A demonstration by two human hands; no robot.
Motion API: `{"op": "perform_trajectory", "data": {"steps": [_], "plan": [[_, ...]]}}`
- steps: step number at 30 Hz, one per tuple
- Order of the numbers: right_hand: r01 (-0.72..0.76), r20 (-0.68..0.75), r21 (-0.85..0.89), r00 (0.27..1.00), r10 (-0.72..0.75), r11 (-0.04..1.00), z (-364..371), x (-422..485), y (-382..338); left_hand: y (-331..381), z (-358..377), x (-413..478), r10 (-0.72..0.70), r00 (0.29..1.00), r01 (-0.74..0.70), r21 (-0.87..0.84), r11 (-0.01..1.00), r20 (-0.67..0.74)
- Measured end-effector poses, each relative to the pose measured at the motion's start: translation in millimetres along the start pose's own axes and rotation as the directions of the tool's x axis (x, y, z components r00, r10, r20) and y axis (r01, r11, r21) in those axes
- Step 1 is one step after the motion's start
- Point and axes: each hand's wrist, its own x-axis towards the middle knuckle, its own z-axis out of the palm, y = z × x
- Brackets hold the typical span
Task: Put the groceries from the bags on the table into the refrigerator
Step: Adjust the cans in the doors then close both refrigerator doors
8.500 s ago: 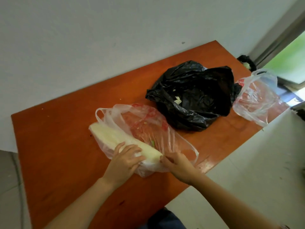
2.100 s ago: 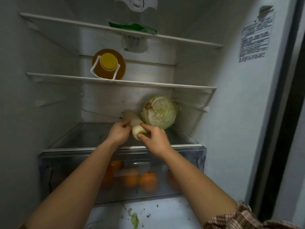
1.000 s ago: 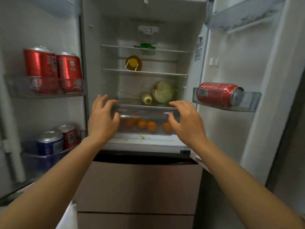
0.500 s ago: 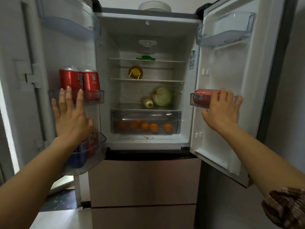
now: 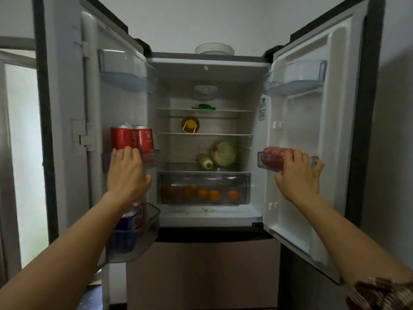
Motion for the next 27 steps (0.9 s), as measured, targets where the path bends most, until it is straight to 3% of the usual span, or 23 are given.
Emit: {"op": "perform_trajectory", "data": {"steps": [8, 12, 14, 17, 19, 22, 24, 27], "plan": [[0.172, 0.160, -0.113, 0.975, -0.153, 0.979, 1.9, 1.6, -47.0, 53.7, 14.6, 5.3, 0.113, 0.991, -0.108, -0.078, 0.991, 0.072], [0.276, 0.211, 0.104, 0.933, -0.293, 0.955, 3.9, 9.4, -57.8, 79.9, 12.4, 12.7, 0.251, 0.935, -0.239, -0.078, 0.968, 0.249], [0.317, 0.173, 0.196, 0.920, -0.351, 0.928, 3.6, 11.6, -54.8, 86.2, 9.3, 11.0, 0.283, 0.946, -0.250, -0.196, 0.948, 0.161], [0.342, -0.017, 0.232, 0.937, -0.348, 0.911, 5.3, 10.3, -40.2, 96.2, 8.2, -1.2, 0.272, 0.925, -0.336, -0.235, 0.912, -0.266], [0.354, -0.166, 0.138, 0.929, -0.330, 0.925, 7.9, 10.0, -28.7, 96.9, 14.9, -7.6, 0.128, 0.919, -0.234, -0.252, 0.939, -0.373], [0.305, -0.227, 0.036, 0.930, -0.290, 0.951, 12.1, 11.5, -16.8, 89.4, 35.1, -4.4, -0.176, 0.967, 0.102, -0.355, 0.929, -0.183], [0.217, -0.196, 0.076, 0.960, -0.199, 0.973, 16.6, 11.8, -13.5, 91.5, 48.1, 0.6, -0.189, 0.976, 0.143, -0.329, 0.934, -0.111], [0.128, -0.024, 0.281, 0.992, -0.126, 0.951, 27.4, 15.2, -18.9, 106.9, 60.1, 6.2, -0.070, 0.992, 0.044, -0.234, 0.971, -0.106]]}}
